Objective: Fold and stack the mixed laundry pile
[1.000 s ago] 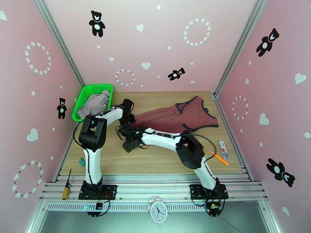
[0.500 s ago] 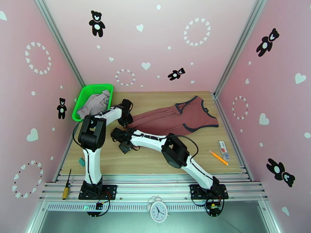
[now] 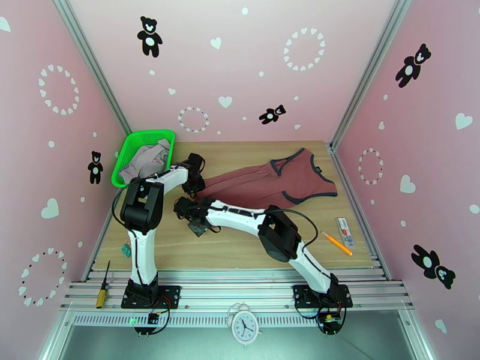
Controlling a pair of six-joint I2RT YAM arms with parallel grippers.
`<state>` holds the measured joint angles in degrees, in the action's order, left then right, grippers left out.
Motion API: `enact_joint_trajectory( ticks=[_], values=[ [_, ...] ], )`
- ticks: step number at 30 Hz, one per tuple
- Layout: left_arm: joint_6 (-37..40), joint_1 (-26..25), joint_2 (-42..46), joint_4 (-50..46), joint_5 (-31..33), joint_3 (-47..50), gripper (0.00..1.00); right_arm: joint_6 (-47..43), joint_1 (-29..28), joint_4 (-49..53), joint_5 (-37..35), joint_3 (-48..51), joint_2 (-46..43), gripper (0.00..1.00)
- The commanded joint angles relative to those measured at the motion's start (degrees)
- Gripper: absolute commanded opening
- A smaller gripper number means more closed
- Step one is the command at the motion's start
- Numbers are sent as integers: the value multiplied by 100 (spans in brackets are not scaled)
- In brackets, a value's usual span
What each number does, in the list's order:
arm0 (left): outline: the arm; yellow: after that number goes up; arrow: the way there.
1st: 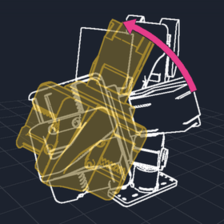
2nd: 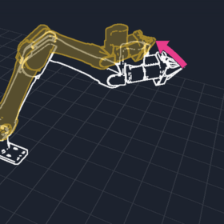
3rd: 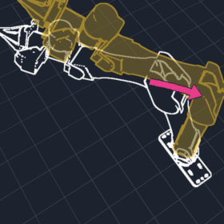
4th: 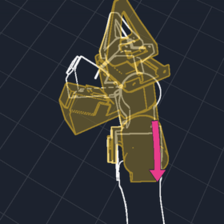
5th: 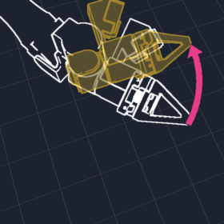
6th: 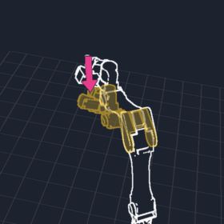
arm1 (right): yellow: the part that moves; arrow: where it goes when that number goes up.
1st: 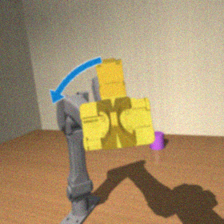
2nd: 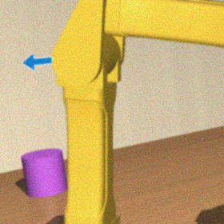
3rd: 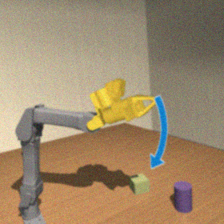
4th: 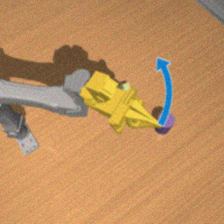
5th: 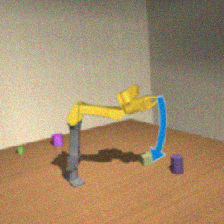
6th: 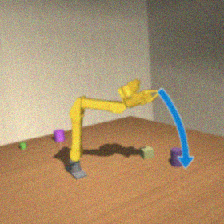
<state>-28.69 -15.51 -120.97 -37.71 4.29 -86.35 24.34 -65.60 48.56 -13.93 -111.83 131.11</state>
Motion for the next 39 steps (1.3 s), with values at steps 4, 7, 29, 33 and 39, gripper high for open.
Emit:
enact_joint_trajectory(
  ticks=[4,7,29,33,39],
  values=[
    [22,-102,-452,382,-444,170,27,196,-33,-139,398,49,206,56],
    [21,-101,-511,401,-502,147,22,307,-5,-140,553,-59,501,55],
    [-74,-128,169,574,-316,965,0,310,216,-289,565,-528,1260,0],
    [-69,-128,767,385,-124,1152,0,179,127,-371,505,-550,930,0],
    [233,-242,1342,-317,-163,523,0,138,118,-524,45,-184,-26,0]
  ],
)
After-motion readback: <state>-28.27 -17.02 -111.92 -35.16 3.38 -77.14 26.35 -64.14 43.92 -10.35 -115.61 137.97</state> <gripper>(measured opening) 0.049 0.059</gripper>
